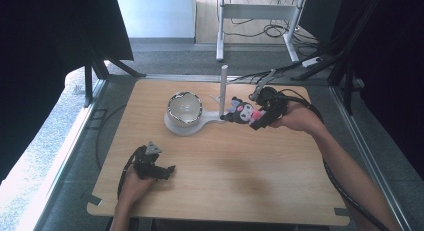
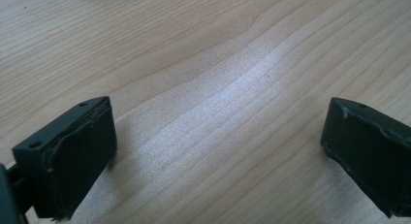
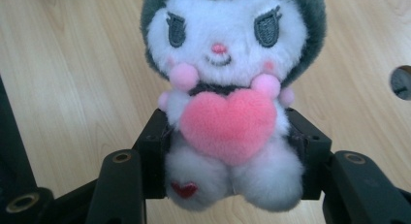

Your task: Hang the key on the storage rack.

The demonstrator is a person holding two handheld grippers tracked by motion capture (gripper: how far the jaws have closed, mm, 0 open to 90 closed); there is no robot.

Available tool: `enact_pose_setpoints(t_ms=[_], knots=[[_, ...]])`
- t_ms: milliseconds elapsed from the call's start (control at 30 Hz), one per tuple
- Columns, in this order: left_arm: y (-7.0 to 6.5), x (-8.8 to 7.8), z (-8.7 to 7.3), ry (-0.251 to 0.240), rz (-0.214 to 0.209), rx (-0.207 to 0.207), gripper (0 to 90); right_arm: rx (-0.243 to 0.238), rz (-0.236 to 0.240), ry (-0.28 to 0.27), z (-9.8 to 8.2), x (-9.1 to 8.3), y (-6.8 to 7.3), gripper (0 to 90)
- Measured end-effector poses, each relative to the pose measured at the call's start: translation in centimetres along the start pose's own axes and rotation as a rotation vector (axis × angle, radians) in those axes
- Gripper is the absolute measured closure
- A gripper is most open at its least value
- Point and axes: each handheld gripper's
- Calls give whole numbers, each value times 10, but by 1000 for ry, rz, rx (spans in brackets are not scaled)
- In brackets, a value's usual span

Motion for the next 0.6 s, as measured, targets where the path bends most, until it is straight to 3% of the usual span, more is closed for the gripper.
enact_pose_setpoints(t_ms=[600], knots=[[0,0,0,1,0,2,0,94,-77,-21,13,-30,-36,459]])
Point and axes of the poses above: each handheld gripper's, and its own axes: x roughly forward along the jaws, z roughly out of its top, y roughly to its left, and after that the axes turned 5 degrees about -x, right-handed
